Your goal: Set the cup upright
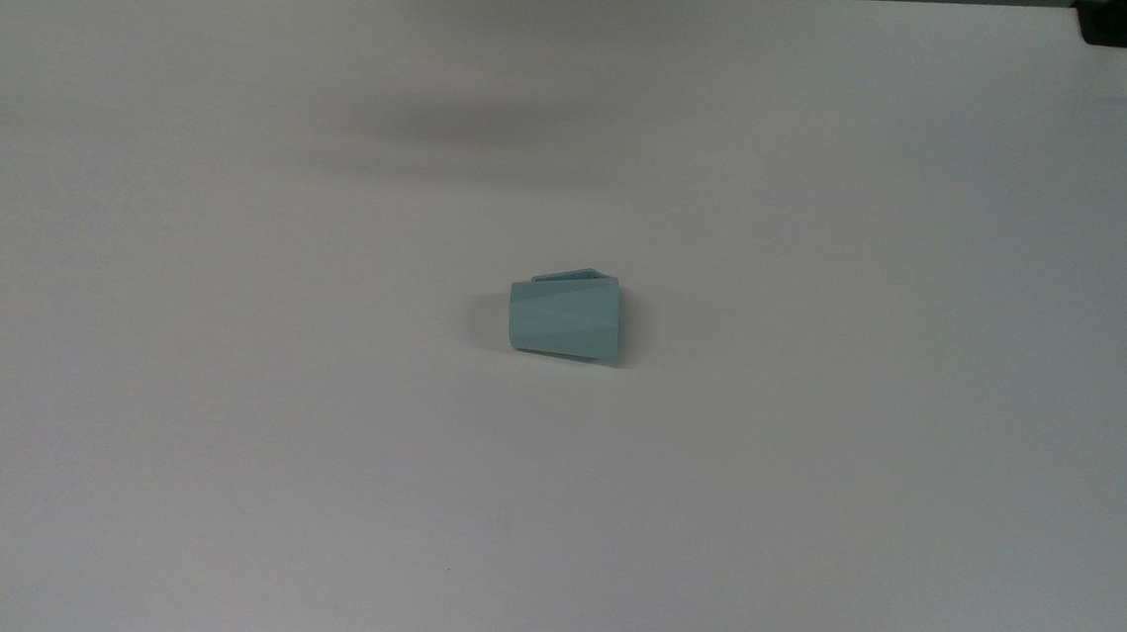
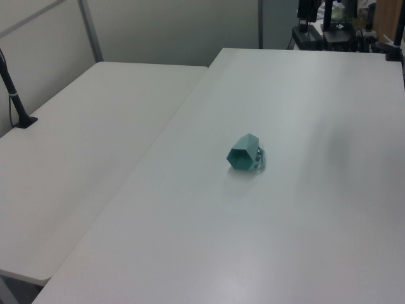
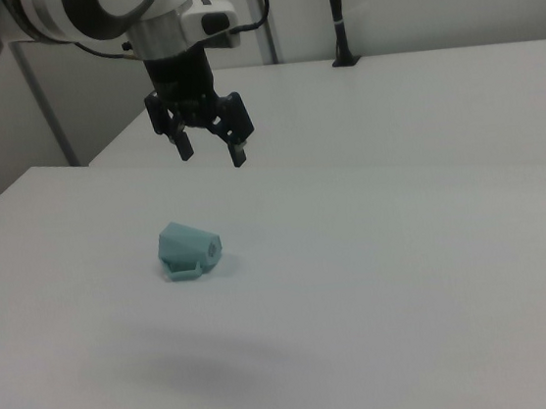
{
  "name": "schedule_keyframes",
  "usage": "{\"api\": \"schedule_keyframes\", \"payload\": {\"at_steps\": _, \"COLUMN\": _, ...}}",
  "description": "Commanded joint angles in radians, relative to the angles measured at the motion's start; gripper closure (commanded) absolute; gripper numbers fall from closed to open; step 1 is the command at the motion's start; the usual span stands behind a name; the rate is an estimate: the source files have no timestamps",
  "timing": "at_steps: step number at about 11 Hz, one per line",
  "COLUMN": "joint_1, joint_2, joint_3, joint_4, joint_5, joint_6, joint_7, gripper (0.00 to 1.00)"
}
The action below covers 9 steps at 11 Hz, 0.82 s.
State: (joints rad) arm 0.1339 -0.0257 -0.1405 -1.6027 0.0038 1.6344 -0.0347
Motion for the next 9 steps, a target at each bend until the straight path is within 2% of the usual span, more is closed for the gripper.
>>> {"api": "schedule_keyframes", "payload": {"at_steps": 1, "joint_1": 0.015, "joint_2": 0.024, "joint_3": 0.005, "joint_4": 0.016, "joint_5": 0.018, "joint_6": -0.008, "joint_7": -0.002, "gripper": 0.00}}
{"api": "schedule_keyframes", "payload": {"at_steps": 4, "joint_1": 0.130, "joint_2": 0.130, "joint_3": 0.010, "joint_4": 0.110, "joint_5": -0.019, "joint_6": -0.008, "joint_7": 0.165, "gripper": 0.00}}
{"api": "schedule_keyframes", "payload": {"at_steps": 6, "joint_1": 0.191, "joint_2": 0.196, "joint_3": 0.009, "joint_4": 0.182, "joint_5": -0.062, "joint_6": -0.004, "joint_7": 0.260, "gripper": 0.00}}
{"api": "schedule_keyframes", "payload": {"at_steps": 9, "joint_1": 0.321, "joint_2": 0.311, "joint_3": 0.007, "joint_4": 0.291, "joint_5": -0.151, "joint_6": -0.007, "joint_7": 0.427, "gripper": 0.00}}
